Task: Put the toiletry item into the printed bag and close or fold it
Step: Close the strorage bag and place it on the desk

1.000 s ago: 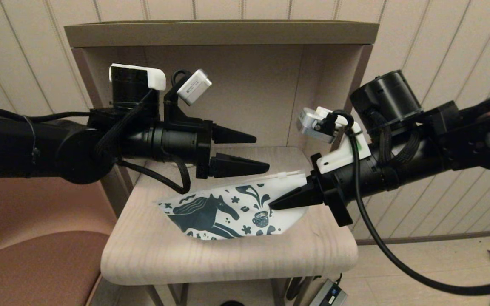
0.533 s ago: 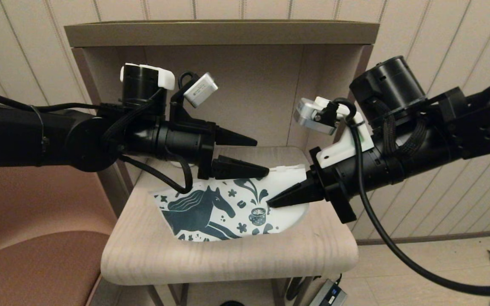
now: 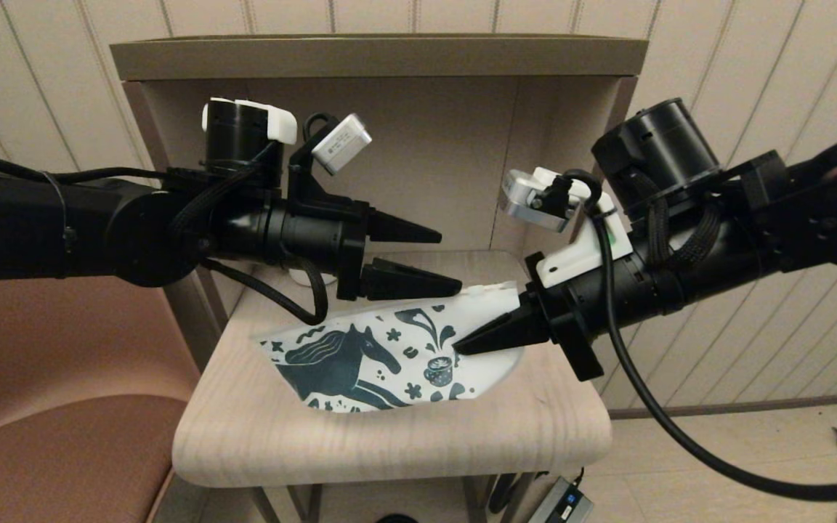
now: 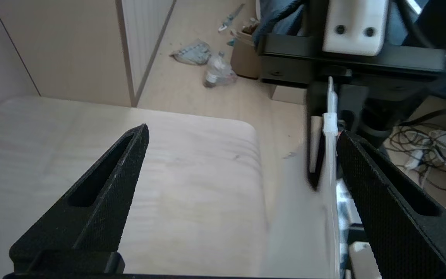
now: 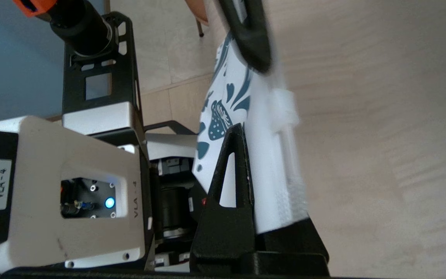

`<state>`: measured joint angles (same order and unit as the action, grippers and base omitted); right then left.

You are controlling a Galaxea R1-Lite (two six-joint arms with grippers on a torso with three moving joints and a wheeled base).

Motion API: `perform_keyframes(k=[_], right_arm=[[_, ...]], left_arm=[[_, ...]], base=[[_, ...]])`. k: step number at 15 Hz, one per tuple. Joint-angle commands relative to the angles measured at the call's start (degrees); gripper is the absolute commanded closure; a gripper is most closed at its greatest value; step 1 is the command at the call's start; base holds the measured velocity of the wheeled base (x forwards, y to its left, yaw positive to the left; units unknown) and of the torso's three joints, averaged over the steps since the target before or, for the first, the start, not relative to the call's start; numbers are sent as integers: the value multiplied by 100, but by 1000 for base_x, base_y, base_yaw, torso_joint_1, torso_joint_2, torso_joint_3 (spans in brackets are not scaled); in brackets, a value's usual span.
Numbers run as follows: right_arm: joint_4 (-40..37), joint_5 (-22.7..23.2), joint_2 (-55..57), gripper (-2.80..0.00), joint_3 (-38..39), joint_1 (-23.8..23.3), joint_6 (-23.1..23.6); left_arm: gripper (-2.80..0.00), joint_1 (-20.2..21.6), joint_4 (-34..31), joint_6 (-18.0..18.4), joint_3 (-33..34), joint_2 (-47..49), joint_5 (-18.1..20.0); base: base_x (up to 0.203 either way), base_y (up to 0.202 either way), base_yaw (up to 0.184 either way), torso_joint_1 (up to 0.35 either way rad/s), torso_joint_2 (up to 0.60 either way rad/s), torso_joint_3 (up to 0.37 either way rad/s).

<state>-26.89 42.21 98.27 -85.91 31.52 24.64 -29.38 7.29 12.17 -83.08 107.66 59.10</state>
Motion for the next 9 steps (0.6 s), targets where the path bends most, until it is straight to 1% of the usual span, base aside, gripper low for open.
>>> perform_keyframes(k=[1, 3, 8, 9], right_arm=[[-18, 22, 62, 0, -42, 3, 14], [-12, -99, 99, 0, -65, 12, 23], [-10, -125, 166, 0, -128, 29, 23], [-9, -132, 179, 0, -128, 50, 19]], left_arm=[[-280, -2, -124, 11, 16, -145, 37], [-280, 2, -420, 39, 3, -239, 100], [-280, -14, -1116, 48, -301, -370, 114], [-280, -48, -1130, 49, -332, -360, 119]], base=[[0, 0, 0, 0, 0, 0], [0, 0, 0, 0, 0, 0], [0, 0, 0, 0, 0, 0], [0, 0, 0, 0, 0, 0]])
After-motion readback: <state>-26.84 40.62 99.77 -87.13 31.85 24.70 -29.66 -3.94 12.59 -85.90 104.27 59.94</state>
